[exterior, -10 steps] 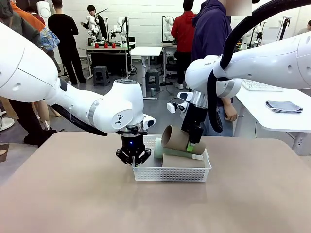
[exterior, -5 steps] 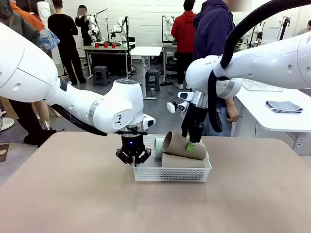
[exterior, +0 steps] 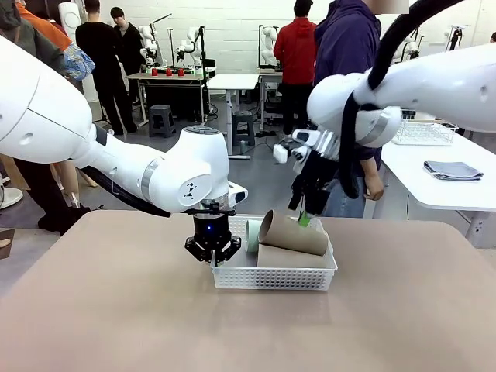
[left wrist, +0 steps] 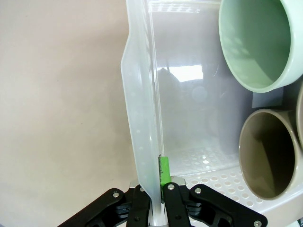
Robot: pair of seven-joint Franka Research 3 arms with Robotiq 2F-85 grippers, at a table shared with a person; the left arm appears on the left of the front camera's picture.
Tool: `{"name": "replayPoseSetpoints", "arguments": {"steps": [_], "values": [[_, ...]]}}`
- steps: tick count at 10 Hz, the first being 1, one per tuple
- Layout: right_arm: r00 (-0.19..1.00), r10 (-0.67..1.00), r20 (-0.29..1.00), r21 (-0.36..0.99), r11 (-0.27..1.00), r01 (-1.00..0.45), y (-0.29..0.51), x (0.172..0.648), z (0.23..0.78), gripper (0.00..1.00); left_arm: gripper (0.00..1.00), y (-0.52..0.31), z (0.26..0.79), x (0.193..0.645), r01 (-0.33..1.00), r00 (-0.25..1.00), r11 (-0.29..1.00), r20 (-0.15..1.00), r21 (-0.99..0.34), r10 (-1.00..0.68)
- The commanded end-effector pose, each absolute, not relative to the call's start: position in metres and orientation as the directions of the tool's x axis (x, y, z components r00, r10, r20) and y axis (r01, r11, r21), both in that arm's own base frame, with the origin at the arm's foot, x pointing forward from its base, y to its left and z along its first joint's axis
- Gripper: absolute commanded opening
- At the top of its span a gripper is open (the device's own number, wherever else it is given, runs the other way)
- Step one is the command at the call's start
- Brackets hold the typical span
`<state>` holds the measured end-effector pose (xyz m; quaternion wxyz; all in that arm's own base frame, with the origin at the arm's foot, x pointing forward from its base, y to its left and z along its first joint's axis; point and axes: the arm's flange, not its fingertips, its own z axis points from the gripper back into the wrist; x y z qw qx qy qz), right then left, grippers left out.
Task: Clean and organize the cups into the basket.
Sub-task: Pick up the Reusable plastic cup from the right side of the table and stack it inside the Organizing basket in the center of the table.
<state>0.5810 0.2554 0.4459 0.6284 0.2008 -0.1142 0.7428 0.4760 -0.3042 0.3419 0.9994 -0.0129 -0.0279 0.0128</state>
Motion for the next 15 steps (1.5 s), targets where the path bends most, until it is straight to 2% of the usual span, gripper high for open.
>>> {"name": "replayPoseSetpoints", "arguments": {"steps": [1, 4, 7, 9, 11, 12, 15], "values": [[-0.113, 0.791, 0.602, 0.010, -0.149, -0.989, 0.183, 0.539, 0.467, 1.00, 0.00, -0.304, 0.342, 0.475, -0.022, 0.998, 0.999, 0.056, -0.024, 0.023], [-0.099, 0.538, 0.837, -0.025, -0.144, -0.989, 0.070, 0.489, 0.475, 1.00, 0.00, -0.304, 0.342, 0.475, -0.022, 0.998, 0.999, 0.056, -0.024, 0.023], [-0.086, 0.322, 0.943, -0.062, -0.085, -0.994, -0.009, 0.461, 0.449, 1.00, 0.00, -0.304, 0.342, 0.475, -0.022, 0.998, 0.999, 0.056, -0.024, 0.023], [-0.033, 0.289, 0.957, -0.033, -0.005, -0.999, -0.026, 0.457, 0.423, 1.00, 0.00, -0.304, 0.342, 0.475, -0.022, 0.998, 0.999, 0.056, -0.024, 0.023], [0.024, 0.317, 0.948, -0.003, 0.084, -0.996, -0.023, 0.475, 0.407, 1.00, 0.00, -0.304, 0.342, 0.475, -0.022, 0.998, 0.999, 0.056, -0.024, 0.023], [-0.017, 0.314, 0.949, -0.014, -0.013, -1.000, -0.039, 0.453, 0.417, 1.00, 0.00, -0.304, 0.342, 0.475, -0.022, 0.998, 0.999, 0.056, -0.024, 0.023], [-0.017, 0.314, 0.949, -0.014, -0.013, -1.000, -0.039, 0.453, 0.417, 1.00, 0.00, -0.304, 0.342, 0.475, -0.022, 0.998, 0.999, 0.056, -0.024, 0.023]]}}
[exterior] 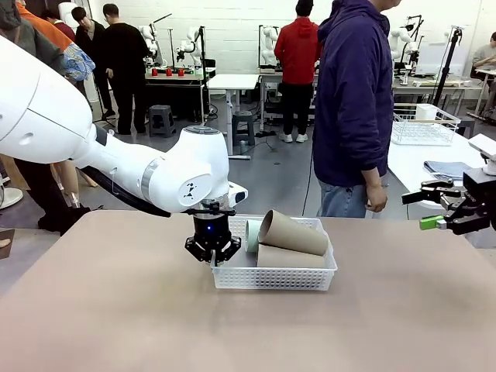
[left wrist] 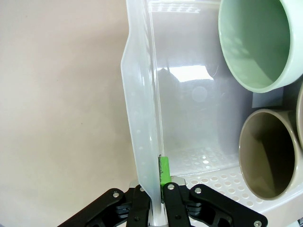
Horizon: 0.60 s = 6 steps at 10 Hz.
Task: Clean and organize the cups into the basket.
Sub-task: Pick up the Reusable plastic cup from the right side of the table and stack it inside the Organizing basket in the center of the table, then move the Organizing basket back to the left side of the table.
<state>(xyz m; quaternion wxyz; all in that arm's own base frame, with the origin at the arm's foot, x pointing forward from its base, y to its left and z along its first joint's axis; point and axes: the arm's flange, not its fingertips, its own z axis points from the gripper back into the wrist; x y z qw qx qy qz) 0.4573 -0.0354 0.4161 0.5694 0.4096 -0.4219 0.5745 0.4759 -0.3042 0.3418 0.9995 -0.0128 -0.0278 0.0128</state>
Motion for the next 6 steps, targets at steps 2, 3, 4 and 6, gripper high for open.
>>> {"name": "replayPoseSetpoints", "arguments": {"steps": [2, 3, 4, 6], "values": [[-0.017, 0.314, 0.949, -0.014, -0.013, -1.000, -0.0389, 0.4529, 0.4174, 1.00, 0.00, -0.3043, 0.3423, 0.4745, -0.022, 0.998, 0.999, 0.056, -0.024, 0.023], [-0.017, 0.314, 0.949, -0.014, -0.013, -1.000, -0.0389, 0.4529, 0.4174, 1.00, 0.00, -0.3043, 0.3423, 0.4745, -0.022, 0.998, 0.999, 0.056, -0.024, 0.023], [-0.017, 0.314, 0.949, -0.014, -0.013, -1.000, -0.0389, 0.4529, 0.4174, 1.00, 0.00, -0.3043, 0.3423, 0.4745, -0.022, 0.998, 0.999, 0.056, -0.024, 0.023], [-0.017, 0.314, 0.949, -0.014, -0.013, -1.000, -0.0389, 0.4529, 0.4174, 1.00, 0.00, -0.3043, 0.3423, 0.4745, -0.022, 0.998, 0.999, 0.056, -0.024, 0.023]]}}
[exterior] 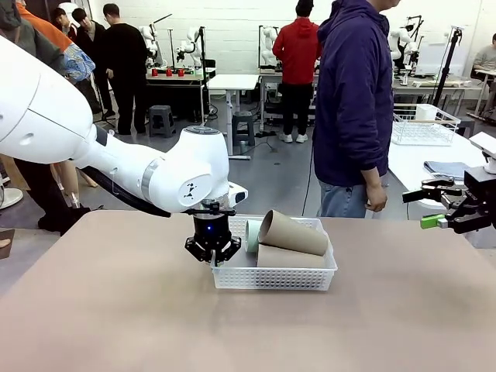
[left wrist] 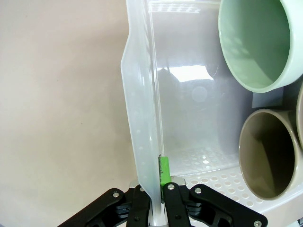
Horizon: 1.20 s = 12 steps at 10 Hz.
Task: Clean and organize the cups into the basket.
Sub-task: Move the Organizing basket back to the left side of the table.
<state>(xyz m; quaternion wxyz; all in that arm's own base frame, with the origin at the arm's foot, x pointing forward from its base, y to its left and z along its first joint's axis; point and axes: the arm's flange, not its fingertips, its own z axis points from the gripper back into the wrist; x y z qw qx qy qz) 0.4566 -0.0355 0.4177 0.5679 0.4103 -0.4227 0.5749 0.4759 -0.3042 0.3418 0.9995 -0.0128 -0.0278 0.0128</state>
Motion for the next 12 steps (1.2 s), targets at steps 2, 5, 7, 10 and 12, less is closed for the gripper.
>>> {"name": "replayPoseSetpoints", "arguments": {"steps": [2, 5, 7, 10, 12], "values": [[-0.017, 0.314, 0.949, -0.014, -0.013, -1.000, -0.039, 0.453, 0.417, 1.00, 0.00, -0.304, 0.342, 0.475, -0.022, 0.998, 0.999, 0.056, -0.024, 0.023], [-0.017, 0.314, 0.949, -0.014, -0.013, -1.000, -0.039, 0.453, 0.417, 1.00, 0.00, -0.304, 0.342, 0.475, -0.022, 0.998, 0.999, 0.056, -0.024, 0.023], [-0.017, 0.314, 0.949, -0.014, -0.013, -1.000, -0.039, 0.453, 0.417, 1.00, 0.00, -0.304, 0.342, 0.475, -0.022, 0.998, 0.999, 0.056, -0.024, 0.023], [0.456, 0.062, 0.888, 0.438, 0.190, -0.878, -0.071, 0.460, 0.415, 1.00, 0.00, -0.304, 0.342, 0.475, -0.022, 0.998, 0.999, 0.056, -0.024, 0.023], [0.680, -0.172, 0.712, 0.702, 0.176, -0.690, -0.113, 0.440, 0.409, 1.00, 0.00, -0.304, 0.342, 0.475, -0.022, 0.998, 0.999, 0.056, -0.024, 0.023]]}}
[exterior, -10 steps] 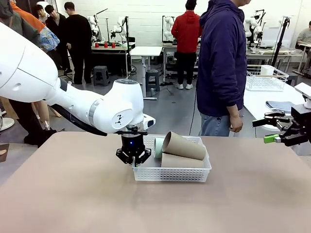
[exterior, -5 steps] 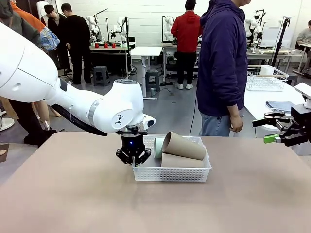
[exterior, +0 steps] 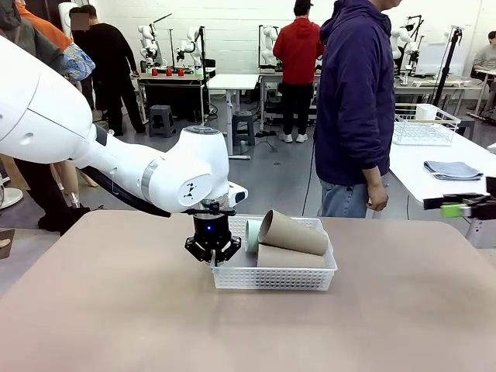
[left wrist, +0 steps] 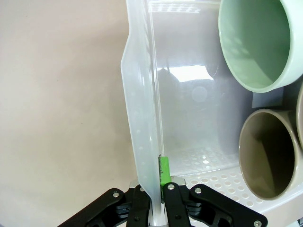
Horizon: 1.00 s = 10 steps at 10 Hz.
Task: Clean and organize the cups into the basket.
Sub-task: Move the Organizing basket back to the left side of the table.
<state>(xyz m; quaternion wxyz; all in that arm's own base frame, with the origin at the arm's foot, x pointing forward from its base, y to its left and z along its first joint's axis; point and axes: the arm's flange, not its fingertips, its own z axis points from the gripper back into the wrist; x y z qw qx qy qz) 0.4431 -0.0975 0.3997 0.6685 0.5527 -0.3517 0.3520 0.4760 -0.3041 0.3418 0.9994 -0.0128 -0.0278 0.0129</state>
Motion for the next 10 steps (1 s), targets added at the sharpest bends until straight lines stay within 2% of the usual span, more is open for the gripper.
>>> {"name": "replayPoseSetpoints", "arguments": {"steps": [1, 4, 6, 8, 10], "values": [[0.743, -0.225, 0.630, 0.777, 0.176, -0.605, -0.133, 0.423, 0.404, 1.00, 0.00, -0.304, 0.342, 0.475, -0.022, 0.998, 0.999, 0.056, -0.024, 0.023], [0.863, -0.291, 0.412, 0.911, 0.118, -0.395, -0.182, 0.351, 0.407, 1.00, 0.00, -0.304, 0.342, 0.475, -0.022, 0.998, 0.999, 0.056, -0.024, 0.023], [0.872, -0.289, 0.396, 0.917, 0.179, -0.357, -0.207, 0.307, 0.419, 1.00, 0.00, -0.304, 0.342, 0.475, -0.022, 0.998, 0.999, 0.056, -0.024, 0.023], [0.908, -0.207, 0.364, 0.922, 0.220, -0.320, -0.223, 0.264, 0.437, 1.00, 0.00, -0.304, 0.342, 0.475, -0.022, 0.998, 0.999, 0.056, -0.024, 0.023], [0.928, -0.170, 0.332, 0.927, 0.242, -0.287, -0.237, 0.248, 0.445, 1.00, 0.00, -0.304, 0.342, 0.475, -0.022, 0.998, 0.999, 0.056, -0.024, 0.023]]}}
